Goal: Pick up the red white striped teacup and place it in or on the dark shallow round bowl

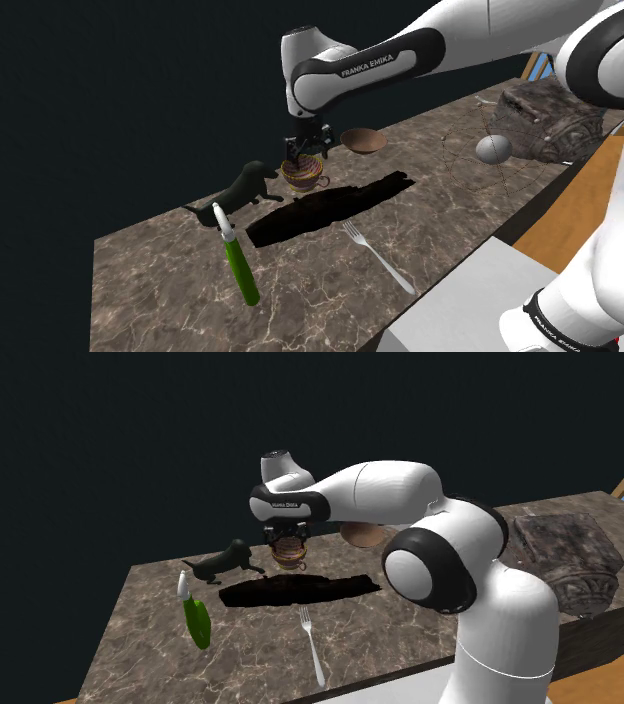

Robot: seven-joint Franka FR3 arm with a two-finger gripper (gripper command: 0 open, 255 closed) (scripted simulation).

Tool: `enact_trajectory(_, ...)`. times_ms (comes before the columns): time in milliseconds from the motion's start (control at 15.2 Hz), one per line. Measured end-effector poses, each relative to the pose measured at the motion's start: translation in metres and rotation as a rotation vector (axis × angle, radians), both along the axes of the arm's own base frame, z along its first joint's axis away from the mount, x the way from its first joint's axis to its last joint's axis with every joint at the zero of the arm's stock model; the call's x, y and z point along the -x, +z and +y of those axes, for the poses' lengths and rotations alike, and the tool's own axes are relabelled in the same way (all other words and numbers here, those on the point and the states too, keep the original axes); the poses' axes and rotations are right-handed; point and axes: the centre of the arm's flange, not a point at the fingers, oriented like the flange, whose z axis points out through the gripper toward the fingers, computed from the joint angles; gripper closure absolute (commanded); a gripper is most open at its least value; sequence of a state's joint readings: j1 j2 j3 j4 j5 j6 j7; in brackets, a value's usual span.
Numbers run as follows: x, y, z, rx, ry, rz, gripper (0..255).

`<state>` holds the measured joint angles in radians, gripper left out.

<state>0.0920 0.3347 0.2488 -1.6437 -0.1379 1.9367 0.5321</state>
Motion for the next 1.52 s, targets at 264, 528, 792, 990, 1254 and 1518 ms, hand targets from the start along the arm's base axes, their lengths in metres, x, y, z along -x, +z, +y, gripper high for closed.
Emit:
enact_trajectory(264, -0.042, -0.020, 0.023, 0.007, 0.001, -0.010, 0)
enact_trajectory(528, -0.077, -0.041, 0.042, 0.014, 0.002, -0.018, 0)
enact_trajectory(792, -0.081, -0.061, 0.042, 0.015, 0.001, -0.019, 0)
enact_trajectory(990, -0.081, -0.076, 0.041, 0.015, 0.001, -0.019, 0)
enact_trajectory(1254, -0.082, -0.080, 0.041, 0.015, 0.001, -0.020, 0)
enact_trajectory(1518, -0.082, -0.081, 0.041, 0.015, 0.001, -0.020, 255)
